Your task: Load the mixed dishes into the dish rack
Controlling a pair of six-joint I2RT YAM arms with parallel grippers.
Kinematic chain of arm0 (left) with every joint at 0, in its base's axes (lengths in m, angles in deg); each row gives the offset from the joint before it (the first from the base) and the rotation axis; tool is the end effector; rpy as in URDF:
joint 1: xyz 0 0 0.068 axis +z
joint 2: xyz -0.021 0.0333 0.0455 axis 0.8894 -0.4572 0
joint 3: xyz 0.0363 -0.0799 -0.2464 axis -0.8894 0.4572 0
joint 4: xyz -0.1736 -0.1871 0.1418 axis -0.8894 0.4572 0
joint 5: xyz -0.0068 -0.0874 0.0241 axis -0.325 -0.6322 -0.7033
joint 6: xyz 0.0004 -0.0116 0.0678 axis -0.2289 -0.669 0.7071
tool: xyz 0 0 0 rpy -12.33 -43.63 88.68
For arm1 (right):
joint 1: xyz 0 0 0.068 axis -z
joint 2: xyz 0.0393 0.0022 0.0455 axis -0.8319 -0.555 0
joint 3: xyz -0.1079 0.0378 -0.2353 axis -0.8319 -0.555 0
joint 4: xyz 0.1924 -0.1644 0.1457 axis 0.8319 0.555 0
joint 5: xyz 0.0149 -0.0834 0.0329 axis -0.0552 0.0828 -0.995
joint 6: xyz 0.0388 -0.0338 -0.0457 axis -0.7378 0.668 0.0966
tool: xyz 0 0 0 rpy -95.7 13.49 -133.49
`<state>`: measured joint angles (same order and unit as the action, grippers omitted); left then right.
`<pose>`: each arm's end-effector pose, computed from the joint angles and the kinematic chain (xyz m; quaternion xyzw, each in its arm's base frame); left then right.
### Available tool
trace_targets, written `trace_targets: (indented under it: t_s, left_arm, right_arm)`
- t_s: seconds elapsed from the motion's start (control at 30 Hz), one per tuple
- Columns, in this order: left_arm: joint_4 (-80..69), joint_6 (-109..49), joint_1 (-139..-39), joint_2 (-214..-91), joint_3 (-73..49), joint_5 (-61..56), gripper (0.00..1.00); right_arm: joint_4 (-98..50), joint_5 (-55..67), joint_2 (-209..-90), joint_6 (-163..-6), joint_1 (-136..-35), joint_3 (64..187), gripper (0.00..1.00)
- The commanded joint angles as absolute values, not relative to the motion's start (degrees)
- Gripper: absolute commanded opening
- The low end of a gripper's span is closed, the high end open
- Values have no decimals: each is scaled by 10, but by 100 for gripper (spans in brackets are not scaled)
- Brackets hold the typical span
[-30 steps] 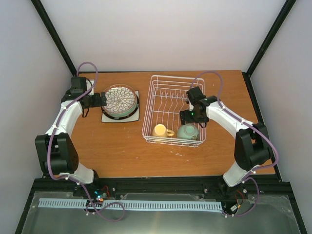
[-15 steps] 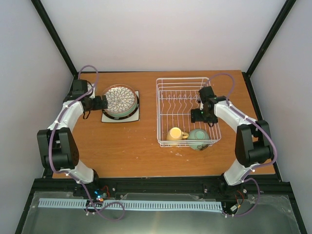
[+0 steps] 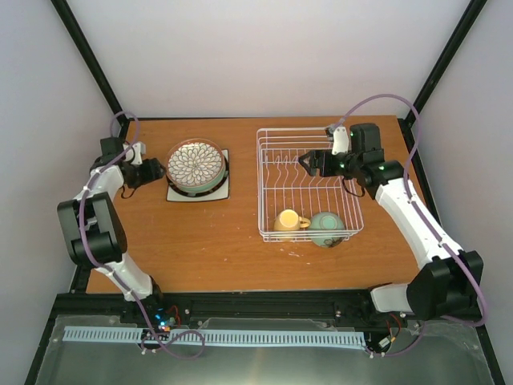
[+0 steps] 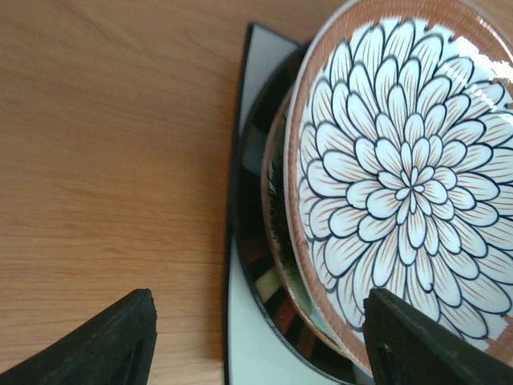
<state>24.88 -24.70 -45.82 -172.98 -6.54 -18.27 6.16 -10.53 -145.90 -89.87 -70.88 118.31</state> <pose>0.3746 0.0906 0.1803 -0.1292 0.9297 -0.1730 0.2984 0.3262 0.1089 0.2967 -0.1106 0.8813 0.2834 0.3615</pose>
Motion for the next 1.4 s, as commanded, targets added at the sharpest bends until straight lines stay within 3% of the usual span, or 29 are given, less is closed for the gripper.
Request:
trace_targets:
  t_s: [0.0,0.53,0.8,0.9,1.1,1.37]
  left_arm:
    - [225,-251,-460,-1776,-84,-272,69]
    - [183,-276,-460,-1846,-130,-352,63]
    - [168,-285,-461,-1881,-139,-400,52]
    - [173,-281,-461,-1886,-143,-404,41]
    - [196,-268,-461,-1882,-161,-406,2]
    - [203,-263,-461,-1833,-174,-401,1]
  right_arm:
    - [58,-151,-1447,-896,-714,1216,87]
    - [53,-166,-1436,-902,-717,1192,87]
    - [57,-170,-1448,-899,-720,1200,86]
    - [56,-172,-1449,-900,-720,1200,86]
    - [51,-175,-1453,-903,-723,1196,86]
    - [32,-186,-1455,-910,-728,1185,86]
